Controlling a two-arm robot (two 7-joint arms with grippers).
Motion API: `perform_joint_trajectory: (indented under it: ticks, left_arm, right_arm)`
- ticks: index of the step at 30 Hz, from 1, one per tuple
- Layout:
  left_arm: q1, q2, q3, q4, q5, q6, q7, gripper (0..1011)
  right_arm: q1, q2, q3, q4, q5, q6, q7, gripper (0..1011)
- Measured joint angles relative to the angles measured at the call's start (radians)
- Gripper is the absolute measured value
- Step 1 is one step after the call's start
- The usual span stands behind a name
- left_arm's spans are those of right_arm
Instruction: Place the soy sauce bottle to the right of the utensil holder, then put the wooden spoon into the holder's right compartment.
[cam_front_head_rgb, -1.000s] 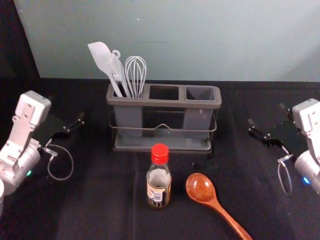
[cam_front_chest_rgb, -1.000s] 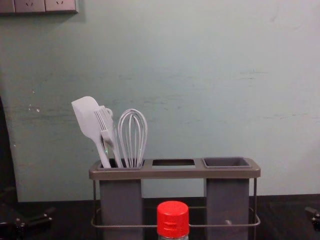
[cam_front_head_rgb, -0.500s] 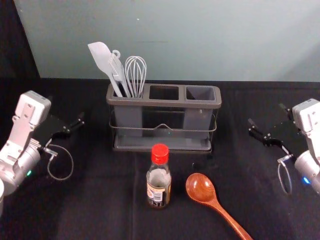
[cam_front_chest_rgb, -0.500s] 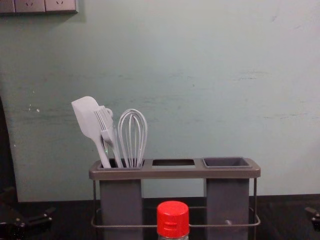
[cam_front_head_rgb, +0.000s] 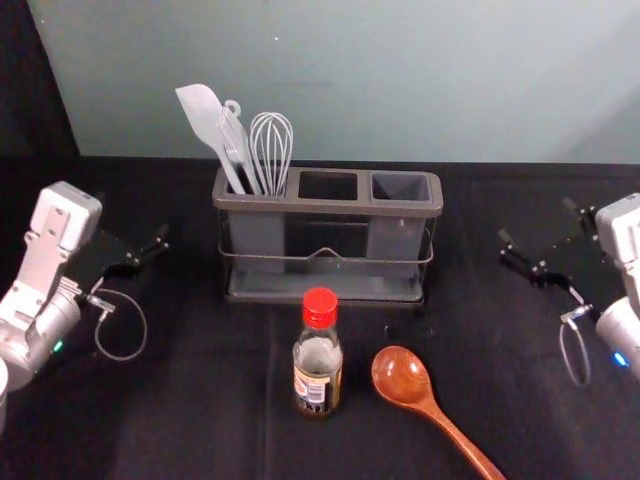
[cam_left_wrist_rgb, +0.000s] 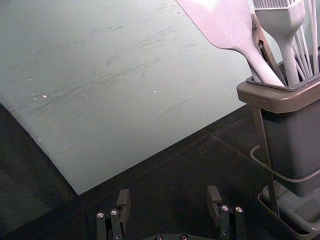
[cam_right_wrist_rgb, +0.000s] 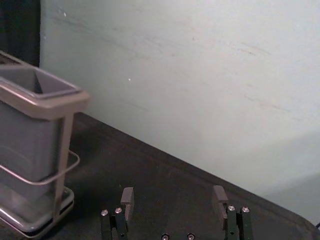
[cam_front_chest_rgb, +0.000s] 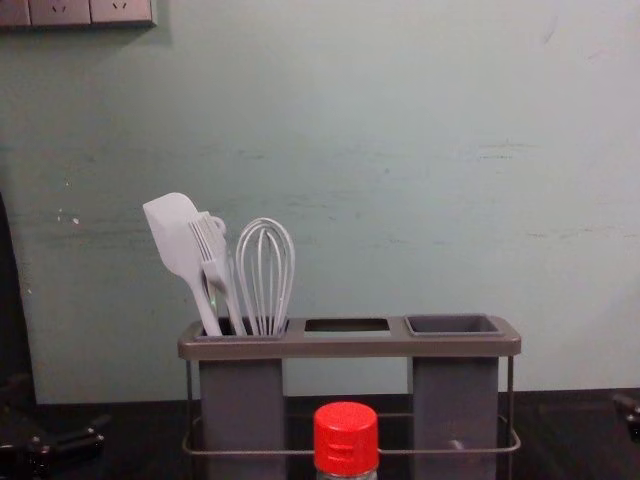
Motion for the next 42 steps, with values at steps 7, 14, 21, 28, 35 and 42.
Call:
perform_joint_trajectory:
  ticks: [7, 14, 21, 28, 35, 42]
  left_arm:
    - [0.000, 0.000, 0.000, 0.000, 0.000, 0.000, 0.000, 1005]
    - [0.000, 0.000, 0.000, 0.000, 0.000, 0.000, 0.000, 1005]
    - [0.000, 0.000, 0.000, 0.000, 0.000, 0.000, 0.000, 1005]
    - [0.000, 0.000, 0.000, 0.000, 0.000, 0.000, 0.000, 1005]
    - [0.000, 0.000, 0.000, 0.000, 0.000, 0.000, 0.000, 1005]
    - [0.000, 0.000, 0.000, 0.000, 0.000, 0.000, 0.000, 1005]
  right_arm:
    - [-0.061, 0.026, 0.042, -0.084, 0.016, -0.005, 0.017, 1002]
    - [-0.144, 0.064, 0.087, -0.171, 0.065, -0.002, 0.057, 1002]
    - [-0.249, 0.108, 0.131, -0.259, 0.125, 0.003, 0.112, 1002]
    - [-0.330, 0.138, 0.157, -0.338, 0.167, -0.005, 0.174, 1002]
    - [-0.343, 0.148, 0.139, -0.383, 0.204, -0.056, 0.310, 1002]
    - [-0.288, 0.118, 0.089, -0.375, 0.241, -0.069, 0.449, 1002]
